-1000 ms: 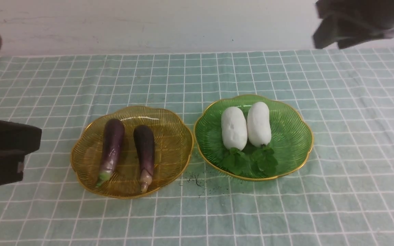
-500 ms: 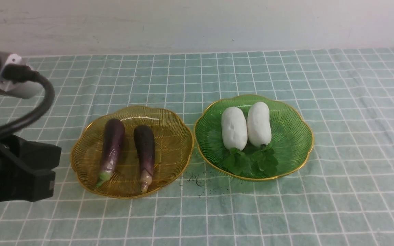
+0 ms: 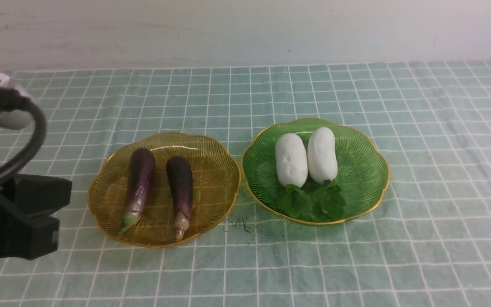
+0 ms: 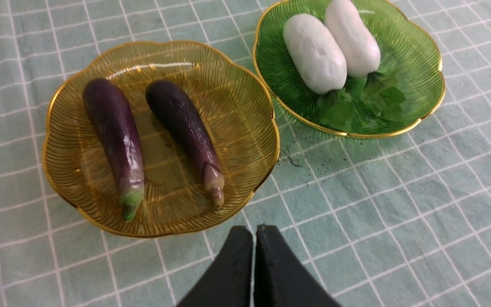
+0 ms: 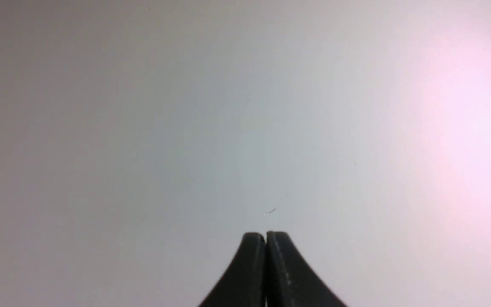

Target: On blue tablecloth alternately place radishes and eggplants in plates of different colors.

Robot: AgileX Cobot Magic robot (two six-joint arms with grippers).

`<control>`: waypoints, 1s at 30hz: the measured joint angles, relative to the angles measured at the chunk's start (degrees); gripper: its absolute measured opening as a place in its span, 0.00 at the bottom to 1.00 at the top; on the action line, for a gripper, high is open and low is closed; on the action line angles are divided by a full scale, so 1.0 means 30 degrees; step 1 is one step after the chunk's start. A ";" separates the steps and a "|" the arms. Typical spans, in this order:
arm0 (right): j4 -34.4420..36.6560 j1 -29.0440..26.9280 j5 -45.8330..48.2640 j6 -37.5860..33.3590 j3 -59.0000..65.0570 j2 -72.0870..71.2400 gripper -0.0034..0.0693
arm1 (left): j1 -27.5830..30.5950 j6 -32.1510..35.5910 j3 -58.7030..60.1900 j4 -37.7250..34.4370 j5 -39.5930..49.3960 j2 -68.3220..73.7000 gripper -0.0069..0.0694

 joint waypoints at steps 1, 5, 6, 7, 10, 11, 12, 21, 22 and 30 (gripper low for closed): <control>0.0000 0.0000 0.0105 0.0000 0.0000 -0.0027 0.03 | 0.0000 0.0000 0.0490 0.0017 -0.0336 -0.0706 0.08; 0.0000 0.0000 0.0337 0.0000 0.0000 -0.0027 0.03 | 0.0000 0.0000 0.1988 0.0114 -0.1238 -0.3572 0.08; 0.0000 0.0000 0.0382 0.0000 0.0000 -0.0027 0.03 | 0.0000 -0.0023 0.2322 0.0114 -0.1399 -0.3979 0.08; 0.0000 0.0000 0.0382 0.0000 0.0000 -0.0027 0.03 | 0.0000 -0.0113 0.2832 0.0072 -0.1813 -0.4834 0.08; 0.0000 0.0000 0.0399 0.0000 0.0000 -0.0027 0.03 | 0.0000 -0.0236 0.3468 0.0071 -0.2300 -0.6006 0.08; 0.0000 0.0000 0.0424 0.0000 0.0000 -0.0027 0.03 | 0.0000 -0.0322 0.3676 0.0071 -0.2327 -0.6464 0.08; 0.0000 0.0000 0.0444 0.0000 0.0000 -0.0027 0.03 | 0.0000 -0.0343 0.3809 0.0049 -0.2289 -0.6882 0.08; -0.0017 0.0000 0.0444 0.0000 0.0000 -0.0027 0.03 | 0.0000 -0.0343 0.3914 0.0049 -0.2269 -0.7446 0.08; -0.0017 0.0000 0.0444 0.0000 0.0000 -0.0027 0.03 | 0.0000 -0.0343 0.3917 0.0049 -0.2269 -0.7446 0.08; -0.0017 0.0000 0.0444 0.0000 0.0000 -0.0027 0.03 | 0.0000 -0.0343 0.4387 0.1144 -0.2979 -0.7483 0.08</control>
